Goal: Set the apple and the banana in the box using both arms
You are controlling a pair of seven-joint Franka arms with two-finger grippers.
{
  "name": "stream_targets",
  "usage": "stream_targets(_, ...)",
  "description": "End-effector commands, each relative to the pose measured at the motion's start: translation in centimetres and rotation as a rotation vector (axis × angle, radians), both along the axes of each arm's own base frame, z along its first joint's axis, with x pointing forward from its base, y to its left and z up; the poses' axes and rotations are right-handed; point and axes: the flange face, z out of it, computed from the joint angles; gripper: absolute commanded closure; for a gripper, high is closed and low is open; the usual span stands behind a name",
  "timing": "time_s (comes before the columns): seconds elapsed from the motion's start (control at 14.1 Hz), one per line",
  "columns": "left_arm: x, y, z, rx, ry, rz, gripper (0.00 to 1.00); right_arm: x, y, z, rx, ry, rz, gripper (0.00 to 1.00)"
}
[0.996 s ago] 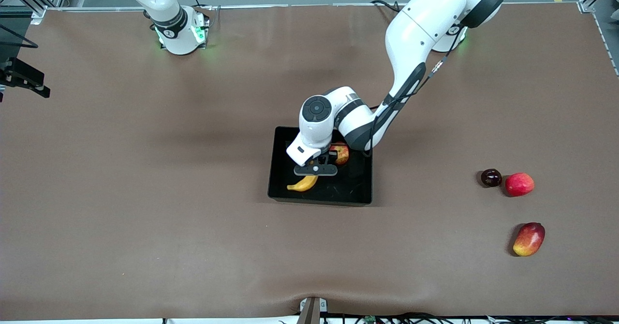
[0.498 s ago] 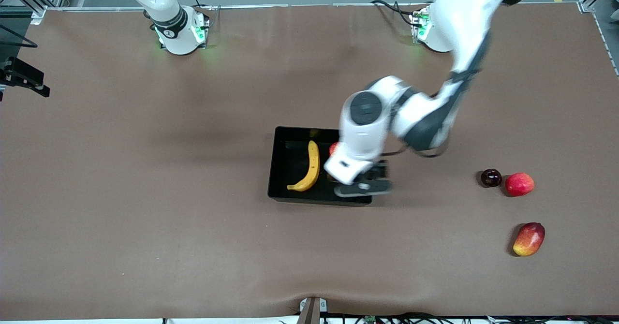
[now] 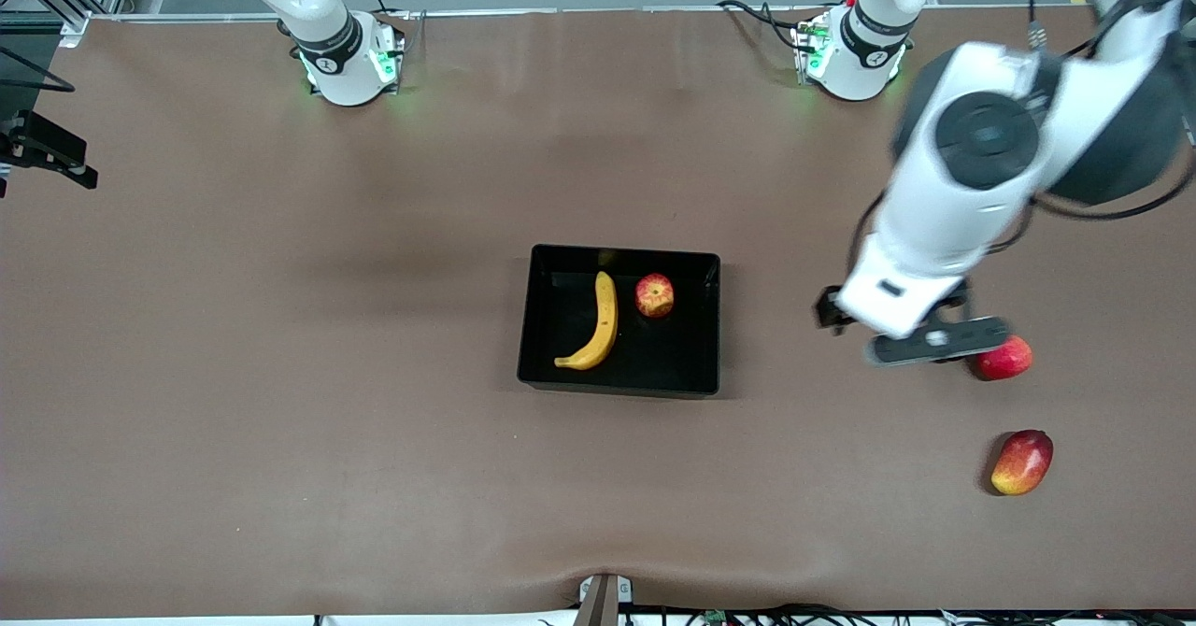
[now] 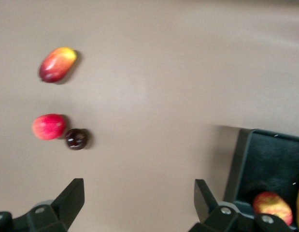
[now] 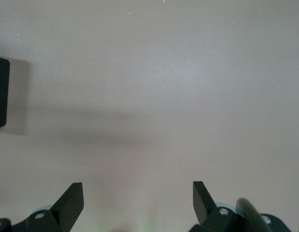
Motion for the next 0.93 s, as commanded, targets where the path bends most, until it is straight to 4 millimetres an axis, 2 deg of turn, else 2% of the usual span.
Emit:
stream_targets(0.0, -2.4, 3.0, 4.1, -0.008, 0.015, -0.019, 0.00, 0.1, 0.2, 0.2, -0.003, -0.007, 0.002, 0.00)
stream_targets(0.14, -3.9, 3.9, 5.9, 0.015, 0.046, -0.051, 0.00, 0.2, 1.4, 0.4, -0.004, -0.015, 0.022, 0.00)
stream_targets(0.36, -5.2, 5.3, 8.3, 0.003, 0.027, -0.051, 0.00, 0.2, 1.5, 0.5, -0.004, -0.018, 0.024, 0.00)
stream_targets(0.5, -6.0, 6.4, 9.2, -0.018, 0.038, -0.119, 0.00, 0.2, 1.3, 0.4, -0.004, -0.017, 0.021, 0.00)
stream_targets(0.57, -6.4, 8.1, 9.5, -0.028, 0.039, -0.113, 0.00, 0.3, 1.2, 0.5, -0.003, -0.026, 0.019, 0.00)
stream_targets(0.64, -7.1, 8.7, 9.6, -0.062, 0.039, -0.115, 0.00, 0.3, 1.3, 0.7, -0.005, -0.033, 0.021, 0.00)
stream_targets(0.85, -9.3, 8.9, 9.8, -0.071, 0.018, -0.118, 0.00, 0.3, 1.3, 0.7, -0.004, -0.035, 0.019, 0.00)
